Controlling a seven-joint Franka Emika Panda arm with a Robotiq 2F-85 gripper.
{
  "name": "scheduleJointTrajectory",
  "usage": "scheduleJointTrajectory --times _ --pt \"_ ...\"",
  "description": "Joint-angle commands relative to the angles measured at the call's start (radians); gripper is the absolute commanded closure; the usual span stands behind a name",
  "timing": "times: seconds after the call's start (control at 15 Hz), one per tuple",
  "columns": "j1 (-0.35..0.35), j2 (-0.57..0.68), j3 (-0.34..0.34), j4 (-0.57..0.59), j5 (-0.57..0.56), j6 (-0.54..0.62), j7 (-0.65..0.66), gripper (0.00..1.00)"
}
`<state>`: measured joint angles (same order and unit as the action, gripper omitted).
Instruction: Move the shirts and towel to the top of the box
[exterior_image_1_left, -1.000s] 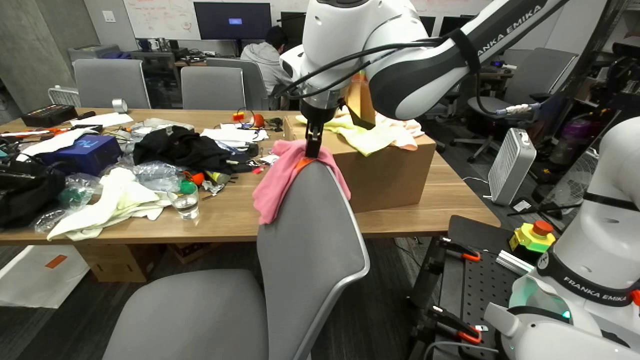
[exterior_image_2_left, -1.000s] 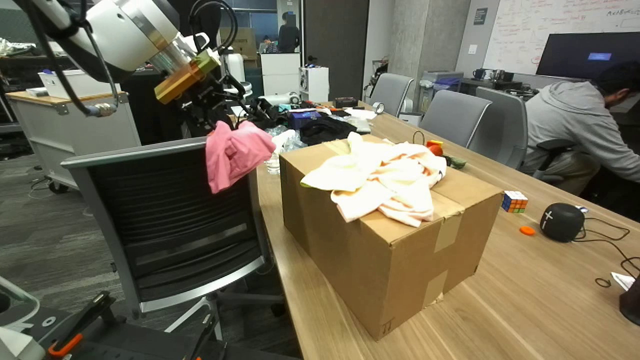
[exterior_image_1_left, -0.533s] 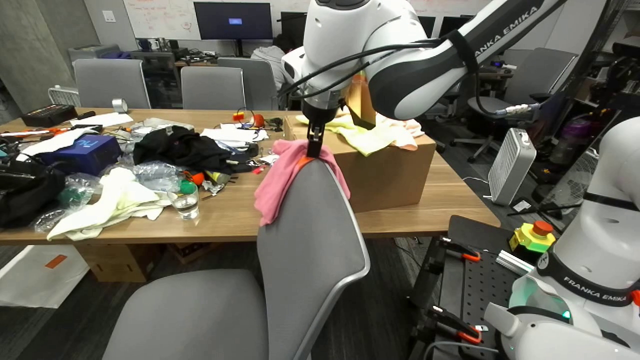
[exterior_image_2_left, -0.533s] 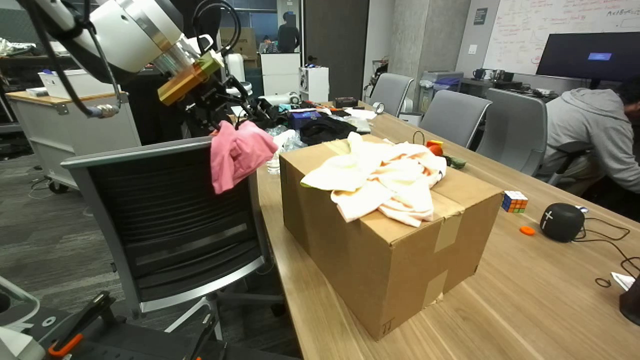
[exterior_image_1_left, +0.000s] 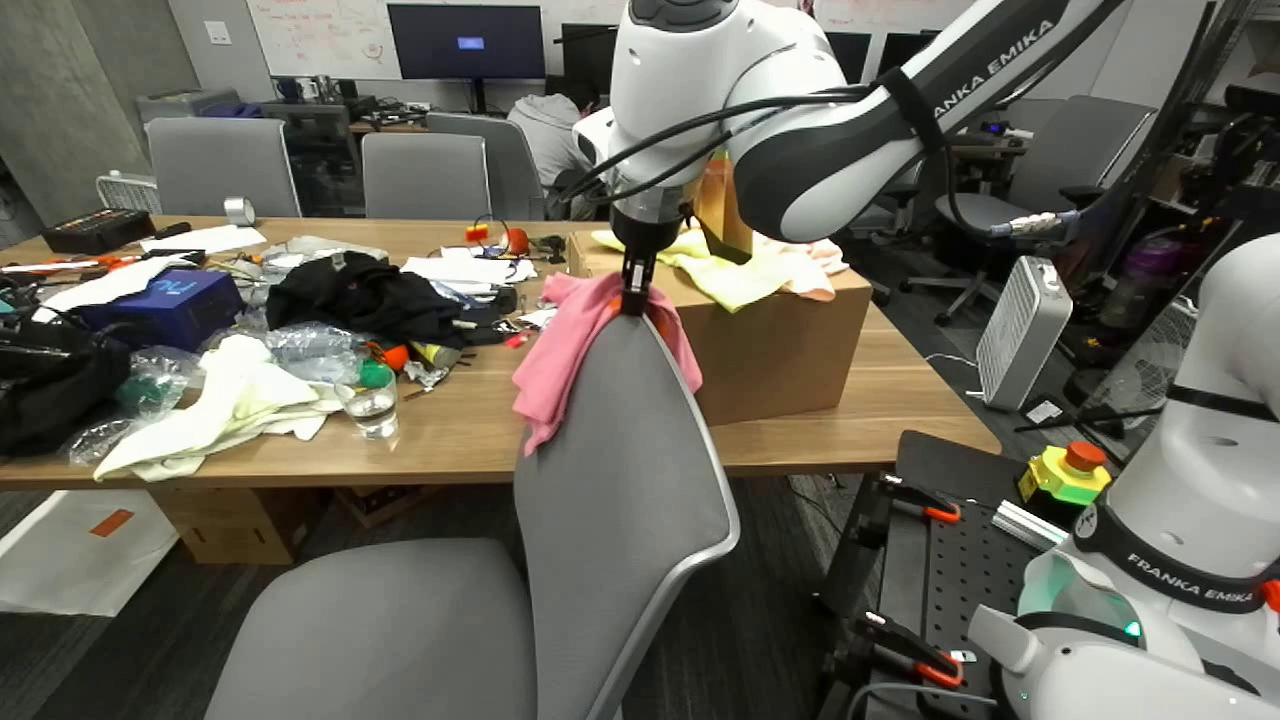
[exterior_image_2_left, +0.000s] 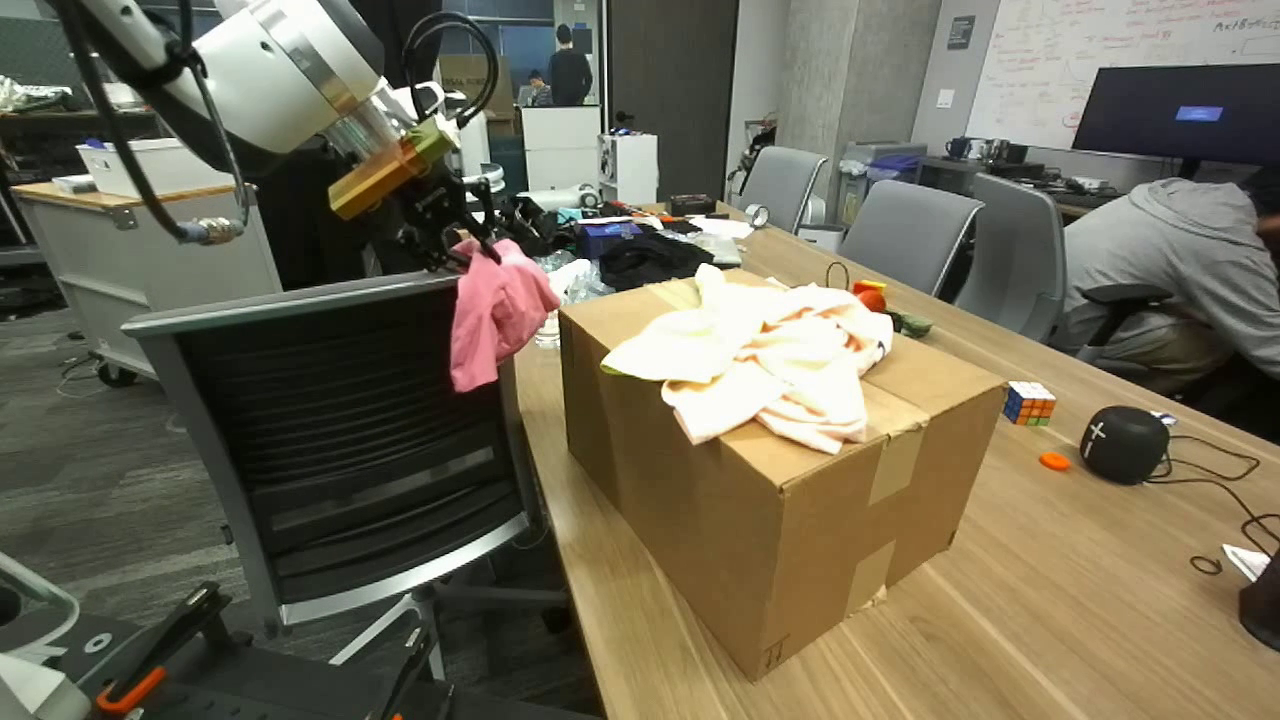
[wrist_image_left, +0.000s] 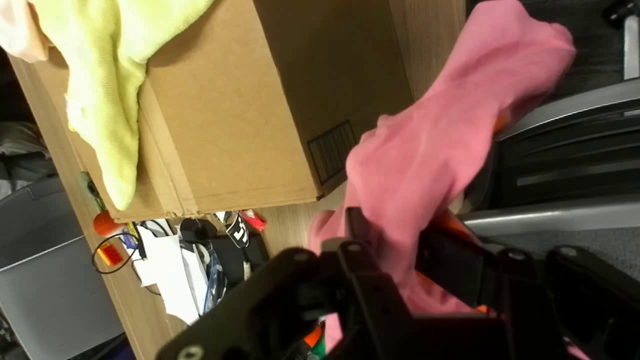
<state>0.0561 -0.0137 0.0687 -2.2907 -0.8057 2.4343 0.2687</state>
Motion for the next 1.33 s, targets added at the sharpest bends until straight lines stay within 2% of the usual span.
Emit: scheduleJointTrajectory --times 0.0,0.13,0.2,0.47,0.8,1.27 --pt "-0.004 -0.005 -0.008 -0.004 0.026 0.005 -0.032 0.96" --pt "0.0 -0.034 -0.006 -0.021 0.033 0.019 -0.056 0.99" --pt "0.002 -0.052 -0.004 -0.024 0.043 0.024 -0.072 0.95" --pt "0.015 -0.153 0.01 0.006 0.128 0.015 -0.154 0.95" --pt "0.018 -0.248 0.035 0.141 0.214 -0.04 -0.214 0.94" --pt "0.002 -0.244 0.046 0.326 0.283 -0.109 -0.242 0.95"
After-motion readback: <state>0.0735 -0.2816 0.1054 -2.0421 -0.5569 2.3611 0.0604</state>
